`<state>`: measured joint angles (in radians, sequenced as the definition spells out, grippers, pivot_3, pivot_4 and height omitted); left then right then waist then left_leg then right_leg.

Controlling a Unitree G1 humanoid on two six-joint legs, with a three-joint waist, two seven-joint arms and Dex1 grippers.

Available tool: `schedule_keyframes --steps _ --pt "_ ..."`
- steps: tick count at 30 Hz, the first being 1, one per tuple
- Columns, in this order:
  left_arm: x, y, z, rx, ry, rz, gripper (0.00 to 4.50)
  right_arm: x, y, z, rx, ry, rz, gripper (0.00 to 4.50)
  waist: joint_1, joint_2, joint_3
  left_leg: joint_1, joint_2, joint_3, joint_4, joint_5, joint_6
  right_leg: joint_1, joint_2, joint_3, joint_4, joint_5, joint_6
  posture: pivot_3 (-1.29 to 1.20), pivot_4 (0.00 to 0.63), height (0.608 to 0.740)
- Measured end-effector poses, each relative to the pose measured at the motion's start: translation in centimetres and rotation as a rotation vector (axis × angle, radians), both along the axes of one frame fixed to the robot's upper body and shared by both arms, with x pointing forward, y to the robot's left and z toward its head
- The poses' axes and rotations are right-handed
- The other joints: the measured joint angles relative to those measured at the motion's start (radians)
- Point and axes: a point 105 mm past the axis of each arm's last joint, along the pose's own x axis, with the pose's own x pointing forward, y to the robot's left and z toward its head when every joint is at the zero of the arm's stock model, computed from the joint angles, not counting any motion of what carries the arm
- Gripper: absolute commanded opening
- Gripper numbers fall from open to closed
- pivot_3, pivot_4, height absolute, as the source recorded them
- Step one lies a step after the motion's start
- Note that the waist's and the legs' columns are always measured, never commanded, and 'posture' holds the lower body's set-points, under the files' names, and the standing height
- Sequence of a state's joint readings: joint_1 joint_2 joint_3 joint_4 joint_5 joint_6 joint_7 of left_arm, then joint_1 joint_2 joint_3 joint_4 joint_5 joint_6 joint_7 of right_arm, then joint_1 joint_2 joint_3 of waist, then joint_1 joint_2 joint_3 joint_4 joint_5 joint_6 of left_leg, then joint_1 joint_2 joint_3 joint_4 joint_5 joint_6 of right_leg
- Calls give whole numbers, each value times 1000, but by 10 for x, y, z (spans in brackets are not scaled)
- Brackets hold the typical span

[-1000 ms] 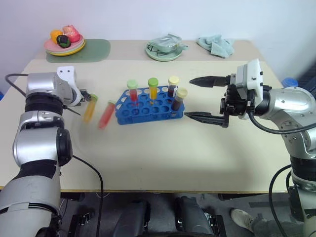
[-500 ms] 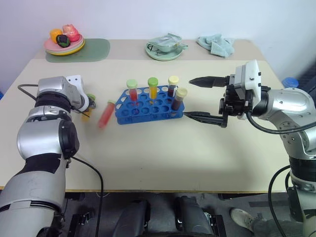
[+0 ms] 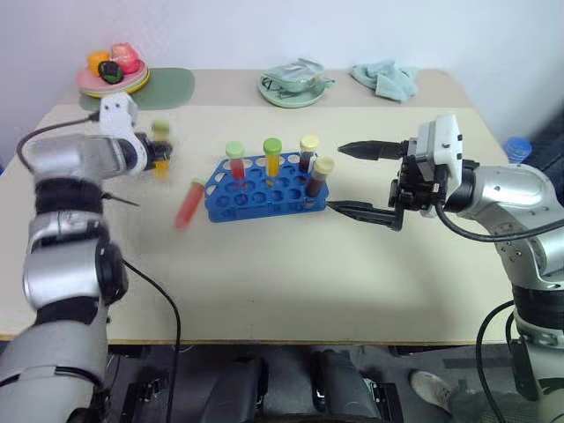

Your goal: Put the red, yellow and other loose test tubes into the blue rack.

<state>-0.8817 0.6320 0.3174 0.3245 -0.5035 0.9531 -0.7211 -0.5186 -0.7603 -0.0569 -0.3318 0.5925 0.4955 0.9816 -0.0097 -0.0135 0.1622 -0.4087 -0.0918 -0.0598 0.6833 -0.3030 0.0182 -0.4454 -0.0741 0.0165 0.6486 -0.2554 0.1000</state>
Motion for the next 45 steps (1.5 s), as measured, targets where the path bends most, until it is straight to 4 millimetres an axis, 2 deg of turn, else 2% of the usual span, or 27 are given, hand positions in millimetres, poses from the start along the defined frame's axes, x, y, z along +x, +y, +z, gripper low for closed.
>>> schedule_keyframes --steps 4,7,11,16,22,28,39,45 --pt "-33 -25 11 -33 -207 -151 781 0 -6 -11 48 30 -75 4500 4 1 -1 5 0 0 1 0 0 5 0 0 2 0 0 0 150 740" --pt "-40 -45 8 -76 -322 -207 781 1 -8 -18 76 53 -124 4500 7 1 -1 5 0 0 2 1 -1 5 0 0 2 2 0 0 150 740" --pt "-38 -80 0 -108 -420 -345 781 0 -13 -31 131 80 -221 4500 21 1 -1 5 0 0 2 1 -1 5 1 0 2 2 0 0 150 740" --pt "-17 -105 -33 -140 -414 -435 781 -8 -16 -44 133 89 -311 4500 22 1 -1 5 0 0 2 1 -1 4 2 0 1 2 0 0 150 740" --pt "0 -123 -59 -127 -416 -478 781 -23 -18 -50 152 84 -393 4500 22 1 -1 4 0 1 2 1 0 4 2 0 1 2 0 0 150 740" --pt "2 -134 -79 -106 -395 -512 781 -30 -21 -50 171 66 -452 4500 21 1 -1 5 0 1 2 1 0 4 2 1 2 2 0 0 150 740" --pt "9 -154 -85 -18 -458 -477 781 -35 -22 -48 185 42 -513 4500 20 0 -1 5 0 1 2 1 0 4 3 1 2 2 0 0 150 740" --pt "9 -155 -88 29 -496 -448 781 -37 -20 -45 188 36 -524 4500 18 0 -2 6 0 1 2 1 0 4 3 1 3 2 0 0 150 740"
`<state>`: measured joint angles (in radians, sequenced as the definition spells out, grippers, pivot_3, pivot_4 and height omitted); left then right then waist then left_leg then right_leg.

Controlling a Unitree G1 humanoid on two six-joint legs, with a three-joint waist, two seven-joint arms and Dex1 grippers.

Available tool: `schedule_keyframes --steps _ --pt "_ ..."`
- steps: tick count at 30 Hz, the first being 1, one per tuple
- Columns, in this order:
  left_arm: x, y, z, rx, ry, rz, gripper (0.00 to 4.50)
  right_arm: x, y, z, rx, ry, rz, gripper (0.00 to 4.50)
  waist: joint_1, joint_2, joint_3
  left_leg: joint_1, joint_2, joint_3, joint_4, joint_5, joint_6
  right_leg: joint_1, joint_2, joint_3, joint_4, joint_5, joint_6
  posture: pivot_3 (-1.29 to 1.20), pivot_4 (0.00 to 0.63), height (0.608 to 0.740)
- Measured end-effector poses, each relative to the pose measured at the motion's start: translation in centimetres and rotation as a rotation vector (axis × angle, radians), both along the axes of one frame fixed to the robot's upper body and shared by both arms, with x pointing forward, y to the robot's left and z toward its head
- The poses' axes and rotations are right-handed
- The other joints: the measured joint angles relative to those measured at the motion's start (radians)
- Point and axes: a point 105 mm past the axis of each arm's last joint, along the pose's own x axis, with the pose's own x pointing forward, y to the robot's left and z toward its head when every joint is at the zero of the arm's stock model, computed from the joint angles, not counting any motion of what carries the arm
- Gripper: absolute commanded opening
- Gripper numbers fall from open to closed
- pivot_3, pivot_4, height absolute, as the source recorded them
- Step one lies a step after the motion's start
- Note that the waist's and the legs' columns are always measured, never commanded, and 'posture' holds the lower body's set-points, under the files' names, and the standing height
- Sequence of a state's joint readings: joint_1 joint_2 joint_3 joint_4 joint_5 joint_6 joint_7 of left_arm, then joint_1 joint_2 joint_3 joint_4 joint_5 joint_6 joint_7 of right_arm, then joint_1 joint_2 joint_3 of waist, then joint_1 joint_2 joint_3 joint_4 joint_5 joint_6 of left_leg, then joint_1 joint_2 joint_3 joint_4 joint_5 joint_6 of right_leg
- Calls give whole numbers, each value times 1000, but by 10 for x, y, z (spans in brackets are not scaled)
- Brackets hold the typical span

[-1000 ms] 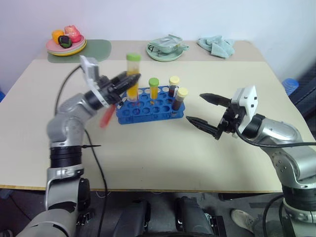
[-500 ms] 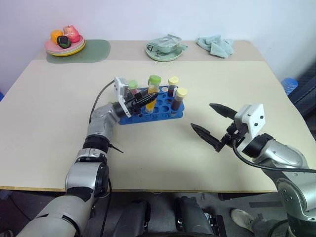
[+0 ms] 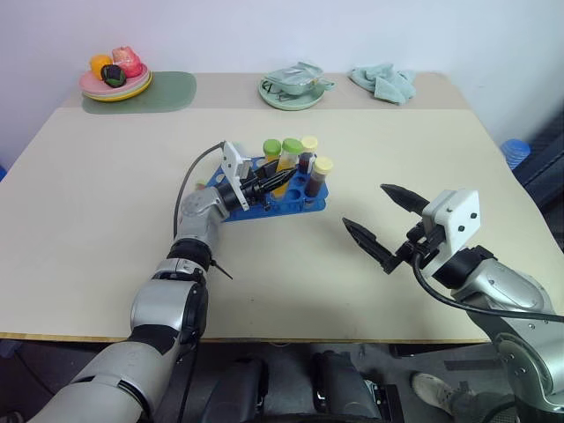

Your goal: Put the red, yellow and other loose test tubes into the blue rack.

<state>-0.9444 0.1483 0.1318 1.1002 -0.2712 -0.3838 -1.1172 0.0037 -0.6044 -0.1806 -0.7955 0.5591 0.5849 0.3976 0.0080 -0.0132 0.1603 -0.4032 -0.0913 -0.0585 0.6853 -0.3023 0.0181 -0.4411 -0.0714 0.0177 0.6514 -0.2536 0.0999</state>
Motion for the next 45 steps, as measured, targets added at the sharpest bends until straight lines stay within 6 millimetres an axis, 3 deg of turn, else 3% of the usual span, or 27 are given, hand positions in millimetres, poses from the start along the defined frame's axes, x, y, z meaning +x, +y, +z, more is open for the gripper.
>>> schedule_keyframes --steps 10,18,25,26,29,33,39,45 --pt "-5 9 -13 -12 -36 56 781 2 0 4 7 -6 -6 4500 -20 0 -1 12 1 0 -3 -2 4 12 1 1 -2 0 0 0 150 740" --pt "-8 12 -15 -71 -25 68 781 1 1 4 2 -5 7 4500 -19 0 -1 13 1 0 -2 -1 2 12 1 1 -2 0 0 0 150 740" --pt "-14 9 -18 -121 16 28 4247 1 -3 4 1 -6 8 4500 -17 0 0 12 1 0 -2 -1 2 12 0 1 -2 0 0 0 150 740" --pt "-12 8 -15 -129 17 41 4442 1 -3 4 1 -4 9 4500 -17 0 0 12 1 0 -2 -2 2 12 0 1 -2 0 0 0 150 740" --pt "-12 8 2 -143 -15 69 4442 1 -4 3 -1 1 11 4500 -19 0 0 12 1 0 -2 -1 2 12 0 1 -2 0 0 0 150 740" --pt "-19 12 40 -130 -120 85 4442 0 -4 0 -7 11 25 4500 -18 0 0 12 1 0 -2 -1 2 12 0 1 -2 0 0 0 150 740" --pt "-8 53 95 -166 -61 273 4442 -1 -11 -6 -77 55 74 4500 -17 0 0 12 1 0 -2 -1 2 12 1 1 -2 0 0 0 150 740" --pt "11 121 84 0 165 690 4442 -11 -28 -13 -141 122 117 4500 -18 0 0 12 1 0 -2 -1 2 12 1 2 -2 0 0 0 150 740"
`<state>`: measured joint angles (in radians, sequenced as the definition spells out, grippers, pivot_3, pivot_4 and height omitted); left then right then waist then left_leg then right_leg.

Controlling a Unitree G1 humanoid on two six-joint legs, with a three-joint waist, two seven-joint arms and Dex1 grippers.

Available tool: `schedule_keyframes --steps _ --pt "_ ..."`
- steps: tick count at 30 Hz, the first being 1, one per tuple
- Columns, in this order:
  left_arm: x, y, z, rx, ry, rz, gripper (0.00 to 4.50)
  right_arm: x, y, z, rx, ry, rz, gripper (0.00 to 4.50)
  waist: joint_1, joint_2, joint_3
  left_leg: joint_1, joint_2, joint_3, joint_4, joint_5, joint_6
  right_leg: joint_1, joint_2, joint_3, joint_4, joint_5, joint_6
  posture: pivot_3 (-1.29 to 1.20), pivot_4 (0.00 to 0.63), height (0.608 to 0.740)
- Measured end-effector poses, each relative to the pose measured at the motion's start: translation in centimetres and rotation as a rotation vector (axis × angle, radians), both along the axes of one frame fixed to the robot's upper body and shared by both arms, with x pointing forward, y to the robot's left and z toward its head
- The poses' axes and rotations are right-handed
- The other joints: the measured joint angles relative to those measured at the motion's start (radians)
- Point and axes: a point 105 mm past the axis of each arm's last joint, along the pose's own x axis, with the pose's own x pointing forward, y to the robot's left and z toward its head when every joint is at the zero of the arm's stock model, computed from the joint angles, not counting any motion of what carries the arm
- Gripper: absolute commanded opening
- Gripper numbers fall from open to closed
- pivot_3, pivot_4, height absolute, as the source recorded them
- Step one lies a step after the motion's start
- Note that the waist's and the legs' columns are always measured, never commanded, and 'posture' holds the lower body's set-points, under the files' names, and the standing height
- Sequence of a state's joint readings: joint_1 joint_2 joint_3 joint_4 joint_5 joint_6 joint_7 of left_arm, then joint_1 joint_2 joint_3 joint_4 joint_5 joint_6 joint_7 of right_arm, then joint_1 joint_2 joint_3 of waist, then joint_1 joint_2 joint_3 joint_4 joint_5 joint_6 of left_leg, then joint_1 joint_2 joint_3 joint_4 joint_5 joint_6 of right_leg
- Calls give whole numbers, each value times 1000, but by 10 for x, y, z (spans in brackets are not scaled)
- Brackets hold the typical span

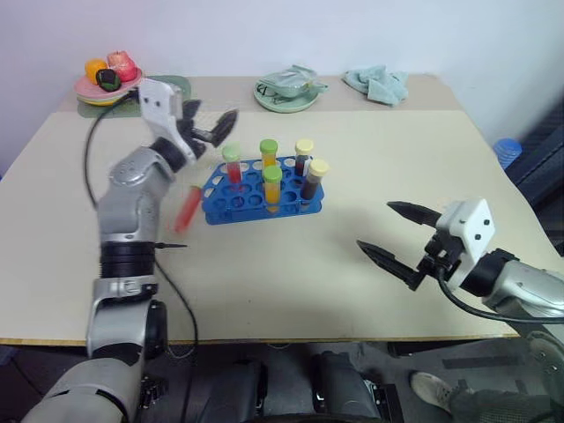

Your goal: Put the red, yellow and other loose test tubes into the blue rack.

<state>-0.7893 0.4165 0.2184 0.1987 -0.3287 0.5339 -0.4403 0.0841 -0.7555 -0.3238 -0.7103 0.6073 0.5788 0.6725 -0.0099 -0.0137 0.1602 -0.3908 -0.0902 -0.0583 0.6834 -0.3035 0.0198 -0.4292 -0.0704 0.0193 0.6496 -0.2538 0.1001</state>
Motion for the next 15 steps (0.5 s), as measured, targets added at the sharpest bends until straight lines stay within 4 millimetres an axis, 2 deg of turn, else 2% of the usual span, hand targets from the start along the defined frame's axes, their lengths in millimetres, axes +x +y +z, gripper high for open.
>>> schedule_keyframes --steps 5,10,15 --pt "-4 33 -23 54 411 175 4442 2 -4 2 -4 -1 26 4500 2 -1 1 0 0 0 0 0 0 0 0 0 0 0 0 0 150 740" --pt "-7 43 -20 23 661 221 4442 9 -1 7 4 -21 53 4500 6 -1 1 0 0 0 0 0 -1 0 0 -1 0 0 0 0 150 740" --pt "-17 62 -54 48 919 249 4442 11 3 5 6 -17 72 4500 -2 -1 1 0 0 0 -1 1 -2 -1 0 0 1 0 0 0 150 740"
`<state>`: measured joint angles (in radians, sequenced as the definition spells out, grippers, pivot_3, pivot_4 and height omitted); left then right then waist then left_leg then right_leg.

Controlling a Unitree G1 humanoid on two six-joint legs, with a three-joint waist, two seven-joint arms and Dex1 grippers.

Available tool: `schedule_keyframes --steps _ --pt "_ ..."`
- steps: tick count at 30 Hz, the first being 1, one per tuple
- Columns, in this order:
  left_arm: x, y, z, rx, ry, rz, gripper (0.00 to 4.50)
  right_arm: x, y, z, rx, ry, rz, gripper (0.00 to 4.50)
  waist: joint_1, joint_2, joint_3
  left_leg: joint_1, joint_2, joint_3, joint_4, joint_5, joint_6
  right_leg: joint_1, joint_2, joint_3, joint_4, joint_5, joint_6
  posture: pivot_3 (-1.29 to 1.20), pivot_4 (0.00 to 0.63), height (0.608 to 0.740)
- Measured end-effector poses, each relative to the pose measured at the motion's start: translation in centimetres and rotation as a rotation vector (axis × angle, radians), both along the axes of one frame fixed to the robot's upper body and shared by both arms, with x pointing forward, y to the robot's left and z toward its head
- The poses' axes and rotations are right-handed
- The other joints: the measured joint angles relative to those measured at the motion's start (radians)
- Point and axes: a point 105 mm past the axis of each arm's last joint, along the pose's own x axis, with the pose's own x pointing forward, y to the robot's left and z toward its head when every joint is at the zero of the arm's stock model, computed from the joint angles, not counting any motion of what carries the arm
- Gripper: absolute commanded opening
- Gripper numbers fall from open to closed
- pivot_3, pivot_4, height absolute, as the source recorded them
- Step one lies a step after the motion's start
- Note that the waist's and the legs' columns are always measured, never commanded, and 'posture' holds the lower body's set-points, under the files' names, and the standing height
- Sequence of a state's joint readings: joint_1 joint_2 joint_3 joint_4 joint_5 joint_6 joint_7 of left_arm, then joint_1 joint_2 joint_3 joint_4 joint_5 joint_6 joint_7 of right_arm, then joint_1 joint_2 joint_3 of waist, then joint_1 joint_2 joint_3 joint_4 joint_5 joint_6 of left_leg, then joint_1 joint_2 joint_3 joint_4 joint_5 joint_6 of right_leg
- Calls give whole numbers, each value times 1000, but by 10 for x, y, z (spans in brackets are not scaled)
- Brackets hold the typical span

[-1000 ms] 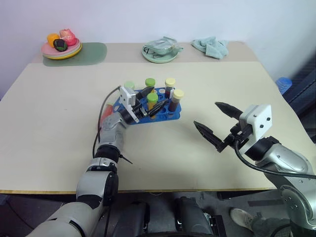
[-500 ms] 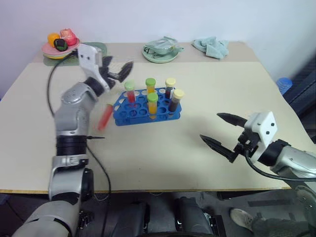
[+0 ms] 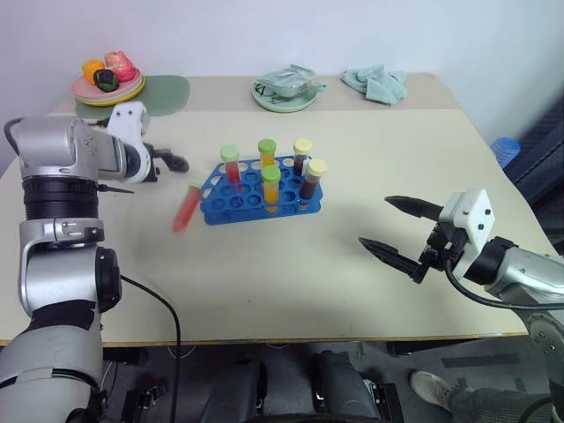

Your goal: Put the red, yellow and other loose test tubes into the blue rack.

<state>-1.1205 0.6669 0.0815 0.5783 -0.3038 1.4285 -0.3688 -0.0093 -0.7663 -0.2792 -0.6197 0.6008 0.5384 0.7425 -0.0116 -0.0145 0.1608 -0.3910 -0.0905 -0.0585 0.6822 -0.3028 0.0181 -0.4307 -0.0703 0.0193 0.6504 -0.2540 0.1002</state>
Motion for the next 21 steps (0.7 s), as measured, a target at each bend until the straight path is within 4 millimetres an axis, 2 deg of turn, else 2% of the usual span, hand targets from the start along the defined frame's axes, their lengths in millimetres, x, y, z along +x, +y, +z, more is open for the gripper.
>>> schedule_keyframes --steps 2,6,9,15,17,21 --pt "-4 -1 -11 -15 73 -21 4442 1 0 2 0 -6 1 4500 2 -1 0 -1 0 0 0 0 0 0 0 0 0 0 0 0 150 740" --pt "-4 -3 -14 -18 116 -61 4442 1 0 2 1 -10 -2 4500 7 -1 0 -1 0 0 0 0 0 0 -1 0 -1 0 0 0 150 740" --pt "-1 -4 -15 -12 120 -73 4442 1 0 2 2 -10 -6 4500 7 -1 0 -1 0 0 0 0 0 0 -1 0 -1 0 0 0 150 740" --pt "8 -22 -23 -21 148 -112 4442 0 -1 -1 3 -1 -15 4500 10 -1 1 -1 0 0 1 0 0 0 -1 0 -1 0 0 0 150 740" --pt "9 -22 -25 -16 158 -106 4442 0 -2 -2 4 3 -24 4500 11 -1 1 -1 0 0 0 0 0 -1 -1 0 0 0 0 0 150 740" --pt "12 -27 -35 -6 184 -104 4442 -2 -1 -1 3 -4 -34 4500 21 -1 1 -2 -1 0 1 0 1 -1 -1 0 -1 0 0 0 150 740"
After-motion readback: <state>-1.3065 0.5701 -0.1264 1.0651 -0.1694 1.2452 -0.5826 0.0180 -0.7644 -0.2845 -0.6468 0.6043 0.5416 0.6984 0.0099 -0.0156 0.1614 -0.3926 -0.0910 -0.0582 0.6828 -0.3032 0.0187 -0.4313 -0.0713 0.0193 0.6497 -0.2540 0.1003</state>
